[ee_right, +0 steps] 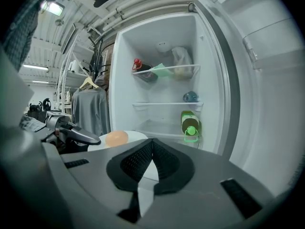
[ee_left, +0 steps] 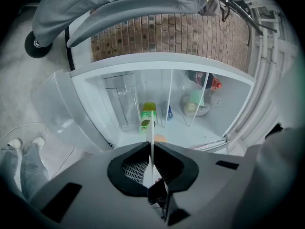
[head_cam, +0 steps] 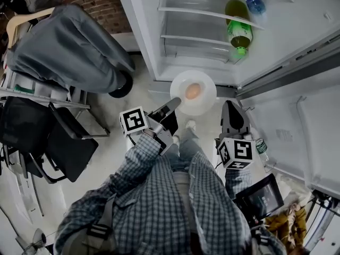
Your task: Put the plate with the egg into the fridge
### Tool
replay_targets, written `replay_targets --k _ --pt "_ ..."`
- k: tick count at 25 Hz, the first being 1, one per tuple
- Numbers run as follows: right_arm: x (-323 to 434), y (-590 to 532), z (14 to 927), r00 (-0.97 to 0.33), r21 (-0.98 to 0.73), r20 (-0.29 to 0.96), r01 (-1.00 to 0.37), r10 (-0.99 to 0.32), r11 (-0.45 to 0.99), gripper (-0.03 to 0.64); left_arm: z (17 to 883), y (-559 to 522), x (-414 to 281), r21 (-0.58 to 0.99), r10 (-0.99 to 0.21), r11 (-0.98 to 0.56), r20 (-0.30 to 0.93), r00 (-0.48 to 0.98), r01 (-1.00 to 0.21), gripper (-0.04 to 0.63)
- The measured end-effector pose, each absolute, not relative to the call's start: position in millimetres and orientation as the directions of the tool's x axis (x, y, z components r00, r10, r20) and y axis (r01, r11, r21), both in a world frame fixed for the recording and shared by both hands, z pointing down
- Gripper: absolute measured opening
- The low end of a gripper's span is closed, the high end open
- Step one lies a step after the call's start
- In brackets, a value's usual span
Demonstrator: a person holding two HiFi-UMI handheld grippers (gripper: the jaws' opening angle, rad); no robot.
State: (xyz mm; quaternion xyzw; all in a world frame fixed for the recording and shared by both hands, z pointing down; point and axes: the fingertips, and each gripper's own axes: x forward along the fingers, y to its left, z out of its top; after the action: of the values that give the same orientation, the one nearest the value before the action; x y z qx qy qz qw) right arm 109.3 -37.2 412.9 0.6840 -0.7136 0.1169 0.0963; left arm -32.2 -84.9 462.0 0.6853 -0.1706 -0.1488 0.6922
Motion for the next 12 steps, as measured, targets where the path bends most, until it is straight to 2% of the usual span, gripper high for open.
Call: replay_targets --k 12 --pt "130 -106 398 -0.104 -0.004 0.258 -0.994 -0.961 0.106 0.006 453 -142 -8 1.0 -0.493 -0.009 0.011 0.87 -0.018 0.029"
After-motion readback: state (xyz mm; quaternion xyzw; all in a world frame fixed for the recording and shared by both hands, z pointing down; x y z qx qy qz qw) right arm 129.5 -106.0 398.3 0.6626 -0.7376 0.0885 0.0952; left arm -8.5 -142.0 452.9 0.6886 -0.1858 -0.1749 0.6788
